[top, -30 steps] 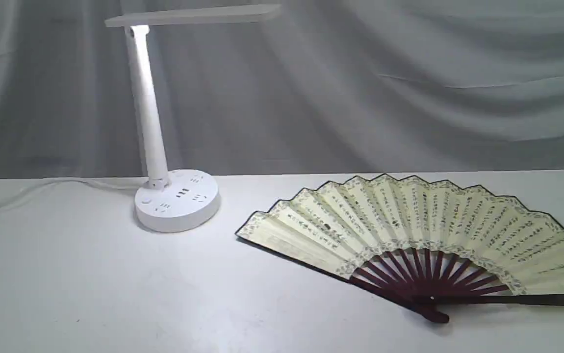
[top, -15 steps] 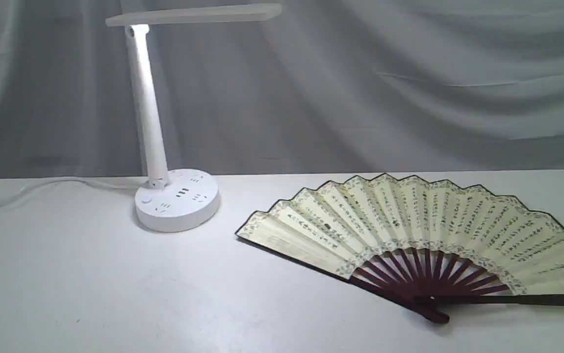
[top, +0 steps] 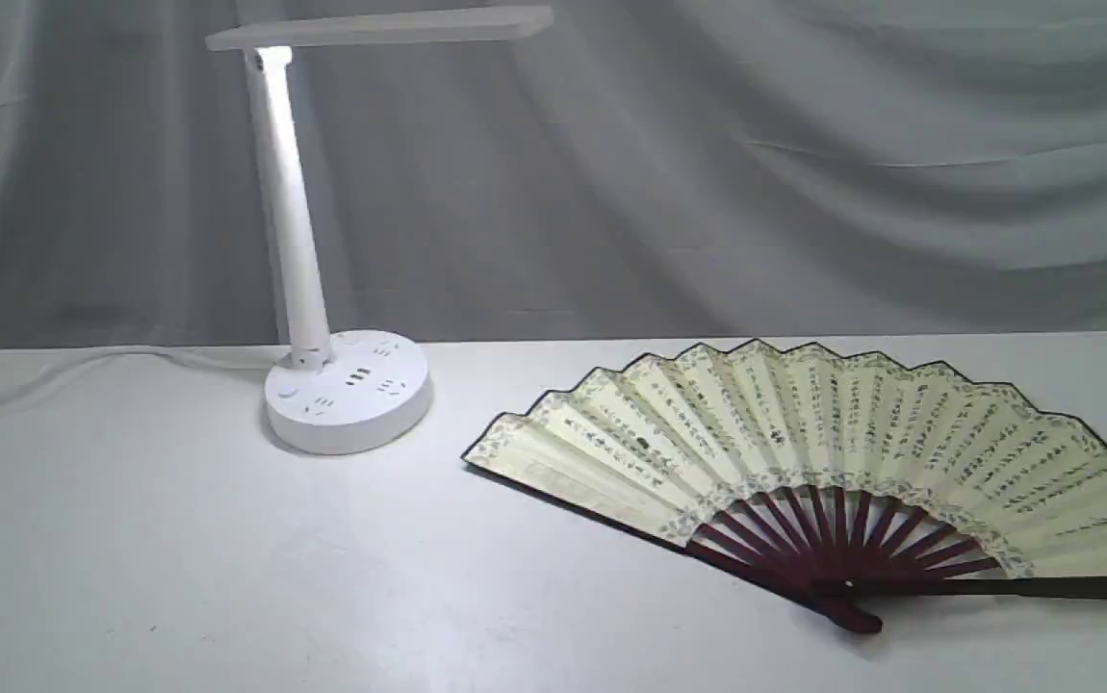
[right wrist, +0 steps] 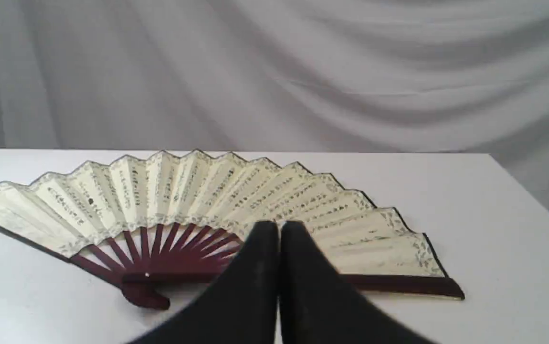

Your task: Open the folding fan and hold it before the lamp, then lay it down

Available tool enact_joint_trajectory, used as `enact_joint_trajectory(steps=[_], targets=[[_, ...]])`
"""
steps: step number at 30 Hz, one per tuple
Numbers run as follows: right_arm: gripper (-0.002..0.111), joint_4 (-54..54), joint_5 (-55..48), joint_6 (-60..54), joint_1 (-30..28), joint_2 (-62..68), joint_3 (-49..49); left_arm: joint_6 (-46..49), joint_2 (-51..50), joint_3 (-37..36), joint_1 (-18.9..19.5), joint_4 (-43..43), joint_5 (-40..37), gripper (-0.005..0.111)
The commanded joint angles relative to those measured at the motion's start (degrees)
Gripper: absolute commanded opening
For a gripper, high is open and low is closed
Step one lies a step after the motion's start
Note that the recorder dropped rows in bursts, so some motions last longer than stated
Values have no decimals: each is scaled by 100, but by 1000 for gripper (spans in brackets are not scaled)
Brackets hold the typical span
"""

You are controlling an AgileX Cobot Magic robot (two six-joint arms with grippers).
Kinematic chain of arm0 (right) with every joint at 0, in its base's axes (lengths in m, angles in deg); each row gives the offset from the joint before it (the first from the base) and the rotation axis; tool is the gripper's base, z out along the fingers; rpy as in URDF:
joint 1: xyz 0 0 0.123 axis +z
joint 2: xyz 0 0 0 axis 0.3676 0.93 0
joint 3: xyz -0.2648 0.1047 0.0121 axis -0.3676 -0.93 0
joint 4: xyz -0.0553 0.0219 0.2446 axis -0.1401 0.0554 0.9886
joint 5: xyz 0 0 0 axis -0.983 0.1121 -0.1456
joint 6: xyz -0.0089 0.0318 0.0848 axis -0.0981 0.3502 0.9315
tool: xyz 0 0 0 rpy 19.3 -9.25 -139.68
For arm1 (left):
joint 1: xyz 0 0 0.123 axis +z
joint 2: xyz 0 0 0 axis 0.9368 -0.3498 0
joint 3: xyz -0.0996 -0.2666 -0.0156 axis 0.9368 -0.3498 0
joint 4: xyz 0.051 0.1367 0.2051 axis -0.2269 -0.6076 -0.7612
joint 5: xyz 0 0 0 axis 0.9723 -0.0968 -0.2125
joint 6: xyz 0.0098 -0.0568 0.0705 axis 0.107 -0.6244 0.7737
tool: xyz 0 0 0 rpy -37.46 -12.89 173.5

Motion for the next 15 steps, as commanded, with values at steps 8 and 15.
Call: enact_joint_trajectory(steps=[8,15], targets=[[0,24,565,25,5,-25,-820,-58,20,-498,-32,243,-346,0],[0,27,561,-9,5,-25,-820,-58,20,-498,-32,243,-406,0]])
